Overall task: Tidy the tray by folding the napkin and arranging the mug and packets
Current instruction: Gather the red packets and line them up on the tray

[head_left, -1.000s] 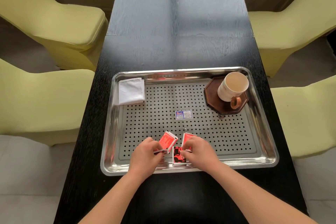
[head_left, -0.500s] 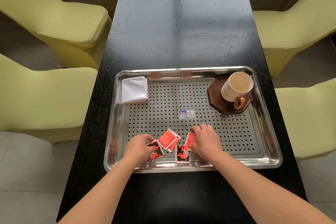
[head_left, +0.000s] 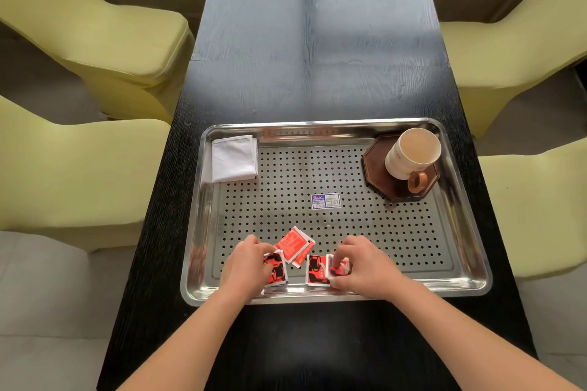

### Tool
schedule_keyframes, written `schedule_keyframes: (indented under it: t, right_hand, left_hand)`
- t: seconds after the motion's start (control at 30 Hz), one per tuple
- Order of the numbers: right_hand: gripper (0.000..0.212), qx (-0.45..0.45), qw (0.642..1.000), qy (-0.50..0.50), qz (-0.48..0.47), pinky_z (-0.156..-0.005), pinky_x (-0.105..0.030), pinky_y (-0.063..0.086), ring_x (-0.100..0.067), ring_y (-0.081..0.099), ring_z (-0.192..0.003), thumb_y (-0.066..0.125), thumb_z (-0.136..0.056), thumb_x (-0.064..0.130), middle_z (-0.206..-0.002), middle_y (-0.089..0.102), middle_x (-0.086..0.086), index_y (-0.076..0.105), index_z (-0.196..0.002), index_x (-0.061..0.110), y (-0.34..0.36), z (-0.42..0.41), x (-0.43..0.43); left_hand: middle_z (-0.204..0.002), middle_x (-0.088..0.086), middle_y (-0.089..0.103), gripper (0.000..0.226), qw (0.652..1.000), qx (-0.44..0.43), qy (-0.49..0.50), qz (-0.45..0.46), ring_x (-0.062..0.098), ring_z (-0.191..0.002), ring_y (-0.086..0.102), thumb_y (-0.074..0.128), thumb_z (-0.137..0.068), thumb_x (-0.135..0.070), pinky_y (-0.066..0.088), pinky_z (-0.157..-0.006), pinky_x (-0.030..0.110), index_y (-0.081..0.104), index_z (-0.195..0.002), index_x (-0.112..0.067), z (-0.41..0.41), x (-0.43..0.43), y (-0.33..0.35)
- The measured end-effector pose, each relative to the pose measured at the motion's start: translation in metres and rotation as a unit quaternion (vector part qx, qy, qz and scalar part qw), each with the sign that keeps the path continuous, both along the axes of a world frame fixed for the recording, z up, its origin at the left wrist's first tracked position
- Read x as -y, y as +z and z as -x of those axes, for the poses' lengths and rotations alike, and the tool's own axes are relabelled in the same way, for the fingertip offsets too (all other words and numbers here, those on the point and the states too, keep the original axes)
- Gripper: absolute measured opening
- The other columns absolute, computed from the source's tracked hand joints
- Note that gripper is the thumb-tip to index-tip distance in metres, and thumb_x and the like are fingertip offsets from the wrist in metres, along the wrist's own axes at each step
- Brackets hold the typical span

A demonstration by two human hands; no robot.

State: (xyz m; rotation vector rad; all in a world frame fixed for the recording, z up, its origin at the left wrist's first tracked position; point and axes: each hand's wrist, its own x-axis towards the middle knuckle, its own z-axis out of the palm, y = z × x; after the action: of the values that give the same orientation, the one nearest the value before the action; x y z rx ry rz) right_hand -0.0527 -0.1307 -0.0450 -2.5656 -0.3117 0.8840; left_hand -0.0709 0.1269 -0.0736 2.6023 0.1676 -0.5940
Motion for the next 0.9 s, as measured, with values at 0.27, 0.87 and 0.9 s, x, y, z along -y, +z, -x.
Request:
schedule_keyframes:
  t: [0.27, 0.87, 0.9]
  right_hand:
    - [0.03, 0.092, 0.995, -0.043, -0.014, -0.088, -0.034, 0.05, -0.015, 0.052, -0.109, 0.064, -0.091, 0.036, -0.11, 0.06, 0.008, 0.064, -0.119, 0.027, -0.008, -0.031, -0.047]
    - [0.01, 0.073, 0.993, -0.08, -0.047, -0.072, -0.033, 0.051, -0.016, 0.057, -0.083, 0.071, -0.084, 0.023, -0.087, 0.061, 0.005, 0.062, -0.083, 0.019, -0.003, -0.041, -0.075]
    - [0.011, 0.08, 0.991, -0.09, -0.06, -0.067, -0.032, 0.05, -0.014, 0.056, -0.078, 0.071, -0.084, 0.023, -0.083, 0.06, 0.006, 0.061, -0.082, 0.018, -0.001, -0.036, -0.069]
  left_hand:
    - [-0.099, -0.012, 0.047, 0.041, 0.995, -0.057, 0.034, 0.08, 0.007, -0.091, 0.055, 0.073, -0.084, -0.024, 0.056, -0.077, 0.028, 0.065, -0.123, -0.034, -0.005, -0.01, -0.005]
    - [-0.104, -0.007, 0.049, 0.037, 0.993, -0.056, 0.058, 0.084, 0.012, -0.096, 0.056, 0.075, -0.083, -0.022, 0.055, -0.086, 0.035, 0.066, -0.117, -0.034, -0.003, -0.009, -0.007]
    - [-0.105, -0.006, 0.049, 0.037, 0.994, -0.054, 0.056, 0.079, 0.012, -0.097, 0.056, 0.074, -0.083, -0.022, 0.056, -0.086, 0.035, 0.065, -0.117, -0.034, -0.003, -0.008, -0.007]
